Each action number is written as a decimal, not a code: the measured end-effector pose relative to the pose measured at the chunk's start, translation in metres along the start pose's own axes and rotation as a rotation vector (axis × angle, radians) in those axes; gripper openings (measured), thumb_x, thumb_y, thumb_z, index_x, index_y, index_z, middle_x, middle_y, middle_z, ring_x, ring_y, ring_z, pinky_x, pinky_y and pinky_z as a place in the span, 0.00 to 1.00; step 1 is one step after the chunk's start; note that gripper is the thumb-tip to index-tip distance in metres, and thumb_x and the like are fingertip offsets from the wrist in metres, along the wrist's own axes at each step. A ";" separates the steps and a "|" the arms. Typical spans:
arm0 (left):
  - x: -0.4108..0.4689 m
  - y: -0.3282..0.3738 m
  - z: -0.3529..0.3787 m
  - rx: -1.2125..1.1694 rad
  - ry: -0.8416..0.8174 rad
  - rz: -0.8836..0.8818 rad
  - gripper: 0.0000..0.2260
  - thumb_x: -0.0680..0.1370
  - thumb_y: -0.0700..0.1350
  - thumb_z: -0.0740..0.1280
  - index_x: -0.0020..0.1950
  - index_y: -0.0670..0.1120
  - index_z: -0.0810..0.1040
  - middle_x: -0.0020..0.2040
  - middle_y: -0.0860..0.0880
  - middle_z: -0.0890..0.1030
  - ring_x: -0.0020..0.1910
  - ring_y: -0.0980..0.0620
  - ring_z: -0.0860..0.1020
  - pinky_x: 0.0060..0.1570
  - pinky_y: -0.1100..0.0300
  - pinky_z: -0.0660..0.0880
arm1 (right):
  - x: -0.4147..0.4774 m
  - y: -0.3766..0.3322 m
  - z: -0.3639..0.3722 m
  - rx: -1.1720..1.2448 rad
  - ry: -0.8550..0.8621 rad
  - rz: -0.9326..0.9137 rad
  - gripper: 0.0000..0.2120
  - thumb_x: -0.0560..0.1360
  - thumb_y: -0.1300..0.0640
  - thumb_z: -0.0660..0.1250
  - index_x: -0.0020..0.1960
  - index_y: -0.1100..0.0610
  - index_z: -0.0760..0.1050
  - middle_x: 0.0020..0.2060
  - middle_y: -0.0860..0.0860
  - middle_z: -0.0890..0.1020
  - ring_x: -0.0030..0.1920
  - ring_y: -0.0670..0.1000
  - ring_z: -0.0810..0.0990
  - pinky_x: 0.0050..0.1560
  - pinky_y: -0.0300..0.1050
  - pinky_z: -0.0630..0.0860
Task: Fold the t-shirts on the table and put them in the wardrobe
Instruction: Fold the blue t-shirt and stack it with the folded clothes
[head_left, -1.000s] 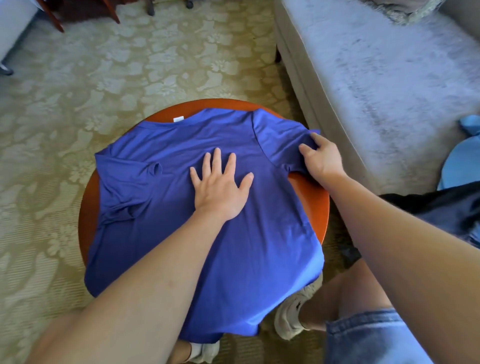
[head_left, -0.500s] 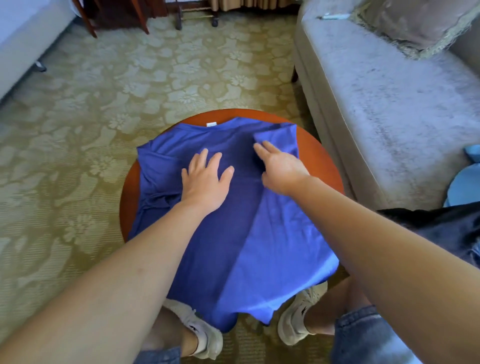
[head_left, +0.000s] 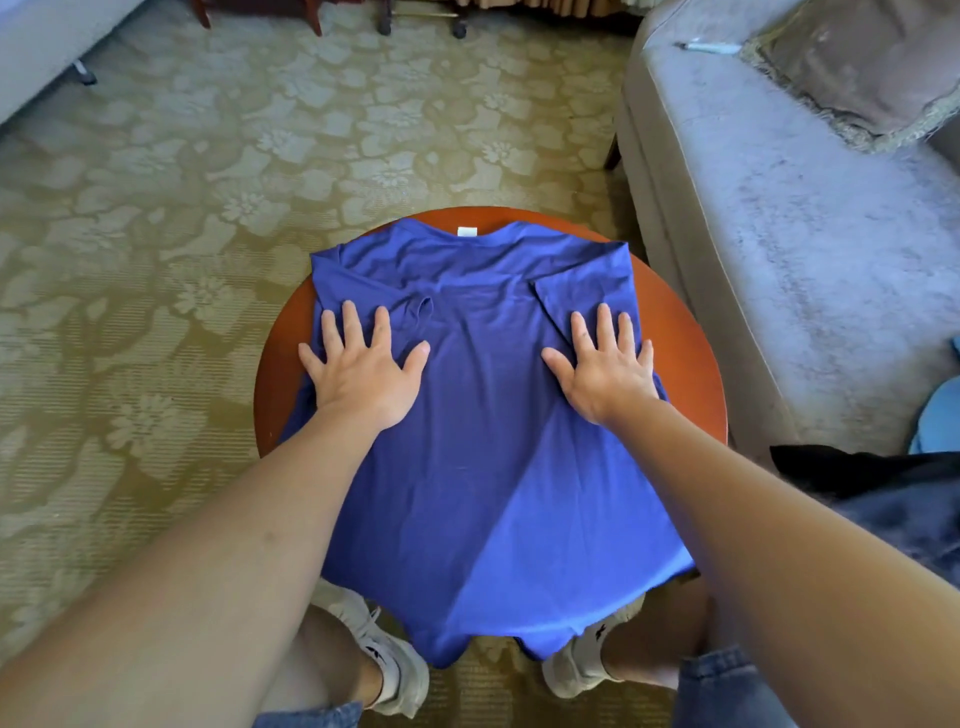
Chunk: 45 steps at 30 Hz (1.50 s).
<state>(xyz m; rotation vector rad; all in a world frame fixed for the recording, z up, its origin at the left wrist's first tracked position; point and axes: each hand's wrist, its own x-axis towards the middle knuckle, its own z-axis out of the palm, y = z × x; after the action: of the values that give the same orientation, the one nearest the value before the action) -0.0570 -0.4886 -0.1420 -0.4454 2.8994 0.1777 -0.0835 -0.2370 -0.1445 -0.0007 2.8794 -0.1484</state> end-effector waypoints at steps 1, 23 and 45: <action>0.004 0.002 0.000 -0.001 0.007 0.001 0.34 0.79 0.68 0.43 0.80 0.53 0.43 0.80 0.46 0.40 0.78 0.44 0.38 0.73 0.37 0.42 | 0.004 0.001 0.000 0.001 0.013 0.006 0.34 0.79 0.33 0.43 0.80 0.49 0.44 0.79 0.52 0.42 0.78 0.57 0.40 0.76 0.62 0.43; -0.040 -0.037 -0.025 -0.351 0.000 -0.307 0.36 0.78 0.59 0.64 0.79 0.48 0.51 0.79 0.43 0.51 0.78 0.42 0.51 0.73 0.43 0.55 | -0.043 0.041 -0.013 0.486 0.305 0.190 0.36 0.75 0.46 0.68 0.78 0.53 0.57 0.77 0.56 0.56 0.77 0.58 0.54 0.76 0.55 0.51; -0.132 -0.049 -0.071 -0.674 -0.156 -0.194 0.35 0.74 0.38 0.65 0.79 0.47 0.54 0.76 0.45 0.63 0.70 0.42 0.68 0.63 0.53 0.70 | -0.140 0.065 -0.031 0.765 0.062 0.341 0.20 0.72 0.62 0.60 0.61 0.68 0.74 0.56 0.61 0.79 0.61 0.64 0.76 0.55 0.46 0.71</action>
<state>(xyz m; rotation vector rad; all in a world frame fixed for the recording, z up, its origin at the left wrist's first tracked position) 0.0683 -0.5083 -0.0489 -0.7663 2.5539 1.1126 0.0447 -0.1669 -0.0854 0.6308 2.6345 -1.1642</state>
